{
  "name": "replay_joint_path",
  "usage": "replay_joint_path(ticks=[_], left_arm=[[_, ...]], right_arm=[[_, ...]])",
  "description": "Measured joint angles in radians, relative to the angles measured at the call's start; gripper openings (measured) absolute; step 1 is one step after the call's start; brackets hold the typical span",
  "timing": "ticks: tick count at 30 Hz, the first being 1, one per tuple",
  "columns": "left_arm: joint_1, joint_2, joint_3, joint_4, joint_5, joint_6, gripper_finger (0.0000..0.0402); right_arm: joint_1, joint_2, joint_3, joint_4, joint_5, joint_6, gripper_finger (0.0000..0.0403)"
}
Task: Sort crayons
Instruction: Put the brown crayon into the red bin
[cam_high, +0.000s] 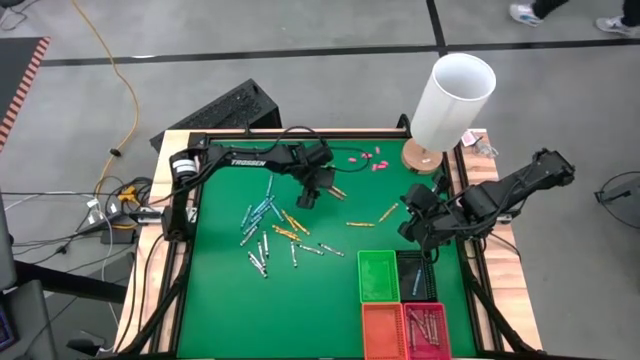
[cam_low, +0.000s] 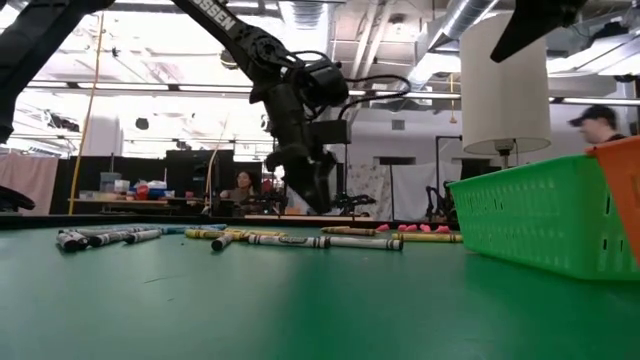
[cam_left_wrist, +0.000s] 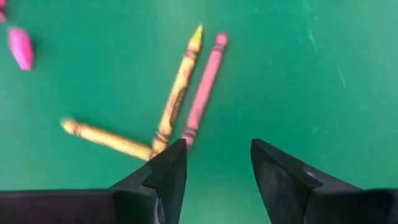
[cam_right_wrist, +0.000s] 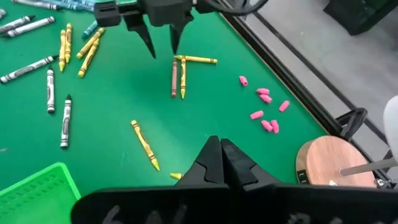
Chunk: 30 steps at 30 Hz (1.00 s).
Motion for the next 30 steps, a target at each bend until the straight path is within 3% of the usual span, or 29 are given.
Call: replay_joint_path(ticks=[8,13,19,25,30], left_arm=[[0.000,-0.025,0.118,-0.278,0.115,-0.143,0.0138],[-0.019,-0.078,0.225,-0.521,0.122,-0.211,0.0105],[-0.068,-0.207,0.241,-0.712,0.109,-0.271,0.0065],[-0.145,-0.405,0.173,-0.693,0.109,-0.320,0.0029],[-0.202,-0.605,0.044,-0.523,0.064,-0.430,0.0004]], right_arm=[[-0.164,0.081,0.000,0.105,0.027,-0.106,0.0000],[-0.324,0.188,0.000,0.333,-0.086,-0.362,0.0000],[-0.537,0.306,0.000,0.203,-0.304,-0.353,0.0000],[-0.517,0.343,-0.010,0.015,-0.341,-0.244,0.0000],[-0.516,0.319,-0.133,0.020,-0.435,-0.147,0.0000]])
